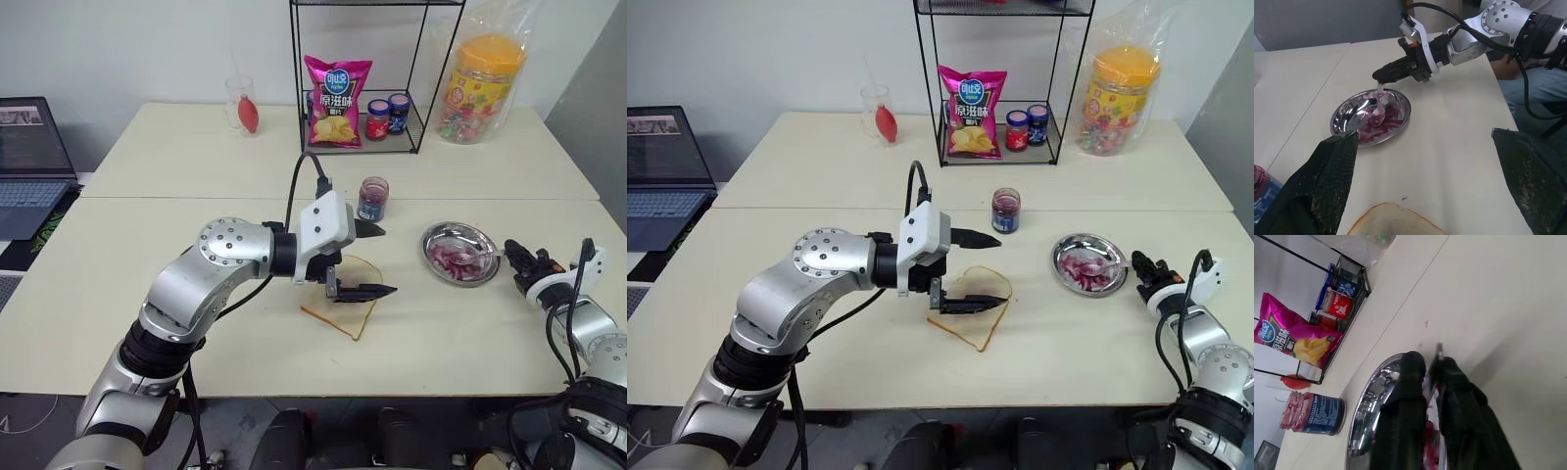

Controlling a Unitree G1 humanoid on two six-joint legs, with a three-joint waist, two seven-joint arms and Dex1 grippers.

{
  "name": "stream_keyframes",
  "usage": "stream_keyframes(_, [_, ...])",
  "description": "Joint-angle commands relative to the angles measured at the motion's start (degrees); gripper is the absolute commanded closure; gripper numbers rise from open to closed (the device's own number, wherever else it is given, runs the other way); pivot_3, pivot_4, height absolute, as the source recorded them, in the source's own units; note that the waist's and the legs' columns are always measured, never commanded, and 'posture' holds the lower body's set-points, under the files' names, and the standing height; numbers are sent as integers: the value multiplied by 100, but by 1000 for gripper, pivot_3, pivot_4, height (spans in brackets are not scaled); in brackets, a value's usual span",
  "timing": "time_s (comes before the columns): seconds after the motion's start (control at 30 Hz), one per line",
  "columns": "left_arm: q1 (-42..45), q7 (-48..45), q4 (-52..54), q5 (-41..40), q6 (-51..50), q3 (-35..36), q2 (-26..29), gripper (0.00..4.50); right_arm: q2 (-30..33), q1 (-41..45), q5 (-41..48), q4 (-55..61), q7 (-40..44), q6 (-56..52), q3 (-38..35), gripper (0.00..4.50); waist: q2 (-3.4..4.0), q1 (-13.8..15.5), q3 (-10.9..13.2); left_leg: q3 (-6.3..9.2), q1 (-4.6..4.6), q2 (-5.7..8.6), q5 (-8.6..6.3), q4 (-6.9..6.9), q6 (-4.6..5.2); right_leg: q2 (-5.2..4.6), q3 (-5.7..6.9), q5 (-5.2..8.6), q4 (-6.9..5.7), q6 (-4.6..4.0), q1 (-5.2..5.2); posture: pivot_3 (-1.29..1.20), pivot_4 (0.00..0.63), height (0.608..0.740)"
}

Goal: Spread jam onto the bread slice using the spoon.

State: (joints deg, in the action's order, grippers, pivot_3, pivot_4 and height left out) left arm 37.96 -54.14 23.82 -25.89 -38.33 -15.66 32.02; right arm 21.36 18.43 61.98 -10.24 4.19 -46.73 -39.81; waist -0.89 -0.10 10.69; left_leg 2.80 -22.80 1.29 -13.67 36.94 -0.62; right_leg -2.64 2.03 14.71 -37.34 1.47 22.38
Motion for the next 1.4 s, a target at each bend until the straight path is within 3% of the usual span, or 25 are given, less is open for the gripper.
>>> stream_keyframes(0.03, [152,28,35,26,27,36,-50,0,42,26,108,152,207,85,-44,4426,0,0,0,0,0,0,0,0,0,0,0,0,0,0,0,0,150,740])
stream_keyframes(0.23, [-199,201,94,87,36,210,62,0,203,-226,308,1070,488,-209,190,4426,3,0,-1,1,1,0,0,-2,0,0,-1,0,-1,1,0,0,150,740])
stream_keyframes(0.43, [-606,794,132,67,-414,792,259,0,831,-696,-38,2967,1055,-246,1129,4426,10,-12,3,5,-2,-4,0,0,0,0,2,4,-2,8,5,0,150,740])
stream_keyframes(0.73, [-1167,1330,289,32,-591,1470,490,0,1315,-149,-478,3516,989,26,1518,4426,7,5,4,5,-1,0,0,7,-1,-2,3,5,-9,9,4,0,150,740])
stream_keyframes(0.83, [-1179,1493,230,-41,-637,1619,401,0,1240,583,-894,3145,1015,250,1924,4426,7,-5,4,3,1,-1,0,6,-1,-3,1,5,-11,8,6,0,150,740])
stream_keyframes(1.0, [-1160,1577,278,-301,-723,1895,355,0,493,2124,-1708,1838,1123,713,2827,4426,2,-44,7,-5,7,-9,2,6,-3,-4,-7,5,-38,5,21,0,150,740])
stream_keyframes(1.23, [-1184,1720,577,-513,-827,1887,301,0,-103,3521,-3008,-446,1674,1918,3468,4426,0,-3,8,-11,-22,4,3,4,-5,-8,-10,-9,-62,-30,61,0,150,740])
stream_keyframes(1.4, [-1043,1847,629,-488,-902,1749,237,0,-299,3970,-3734,-1830,2196,2907,3688,4426,-1,-2,8,-28,-26,7,2,2,-5,-31,-22,-11,-63,-27,75,0,150,740])
